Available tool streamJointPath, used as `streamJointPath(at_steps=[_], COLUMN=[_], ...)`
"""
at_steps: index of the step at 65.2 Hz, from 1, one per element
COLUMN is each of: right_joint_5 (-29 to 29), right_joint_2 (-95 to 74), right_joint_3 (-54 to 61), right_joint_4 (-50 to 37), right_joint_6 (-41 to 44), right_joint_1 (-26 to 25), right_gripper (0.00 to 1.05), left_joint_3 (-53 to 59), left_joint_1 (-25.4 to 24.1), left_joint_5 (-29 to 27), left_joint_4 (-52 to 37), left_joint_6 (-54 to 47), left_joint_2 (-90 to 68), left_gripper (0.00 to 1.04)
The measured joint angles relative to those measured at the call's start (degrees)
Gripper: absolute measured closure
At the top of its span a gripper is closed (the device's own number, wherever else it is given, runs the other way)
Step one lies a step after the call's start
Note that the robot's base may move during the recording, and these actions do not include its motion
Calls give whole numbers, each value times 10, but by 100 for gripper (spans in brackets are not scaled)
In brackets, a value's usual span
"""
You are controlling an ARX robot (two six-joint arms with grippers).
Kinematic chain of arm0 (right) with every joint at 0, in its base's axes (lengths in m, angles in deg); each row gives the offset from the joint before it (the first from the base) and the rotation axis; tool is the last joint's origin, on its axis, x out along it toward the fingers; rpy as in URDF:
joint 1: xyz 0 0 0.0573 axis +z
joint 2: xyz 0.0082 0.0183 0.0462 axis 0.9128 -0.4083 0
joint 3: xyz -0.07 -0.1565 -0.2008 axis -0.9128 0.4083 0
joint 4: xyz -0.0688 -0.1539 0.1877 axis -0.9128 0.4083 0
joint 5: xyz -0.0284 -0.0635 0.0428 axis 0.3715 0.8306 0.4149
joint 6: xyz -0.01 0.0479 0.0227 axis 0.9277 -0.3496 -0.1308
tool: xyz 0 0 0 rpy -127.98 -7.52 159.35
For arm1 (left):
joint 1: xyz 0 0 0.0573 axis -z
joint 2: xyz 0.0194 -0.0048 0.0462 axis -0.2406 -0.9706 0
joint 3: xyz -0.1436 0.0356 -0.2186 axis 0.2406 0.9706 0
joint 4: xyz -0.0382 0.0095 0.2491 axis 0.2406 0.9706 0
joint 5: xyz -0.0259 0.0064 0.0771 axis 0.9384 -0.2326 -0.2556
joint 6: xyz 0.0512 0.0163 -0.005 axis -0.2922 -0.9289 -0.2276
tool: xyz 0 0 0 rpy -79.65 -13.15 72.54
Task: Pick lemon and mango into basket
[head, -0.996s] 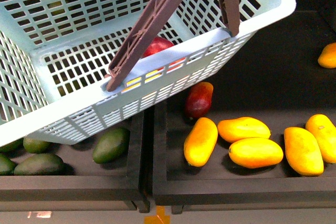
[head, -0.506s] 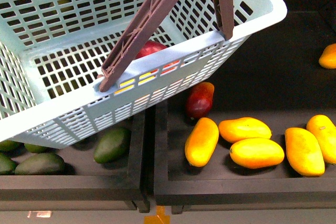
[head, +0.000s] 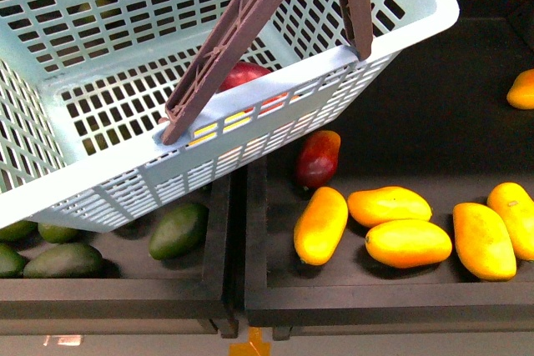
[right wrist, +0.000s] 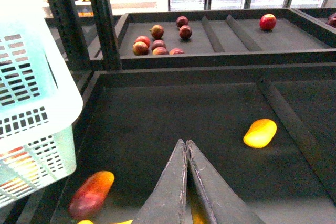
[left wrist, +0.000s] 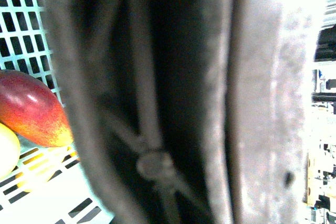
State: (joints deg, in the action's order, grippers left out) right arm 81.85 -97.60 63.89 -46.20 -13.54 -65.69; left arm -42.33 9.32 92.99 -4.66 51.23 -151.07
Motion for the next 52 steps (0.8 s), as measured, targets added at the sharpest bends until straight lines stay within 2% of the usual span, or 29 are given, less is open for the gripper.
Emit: streamJointPath(at_steps=[12, 29, 52], right_joint_5=[0, 0, 0], right_joint_2=[37, 156, 263], right_joint_3=[35, 38, 38], right_joint_4=[0, 108, 208], right_joint_6=[0, 0, 0], right_joint_1=[0, 0, 0], right_gripper=[103, 103, 103], left_joint_3=[0, 0, 0], left_joint_1=[0, 0, 0], left_joint_5=[2, 1, 2], left_joint_4=[0, 0, 0], left_joint_6=[1, 1, 1], left_joint_2=[0, 0, 0], left_gripper=[91, 91, 91])
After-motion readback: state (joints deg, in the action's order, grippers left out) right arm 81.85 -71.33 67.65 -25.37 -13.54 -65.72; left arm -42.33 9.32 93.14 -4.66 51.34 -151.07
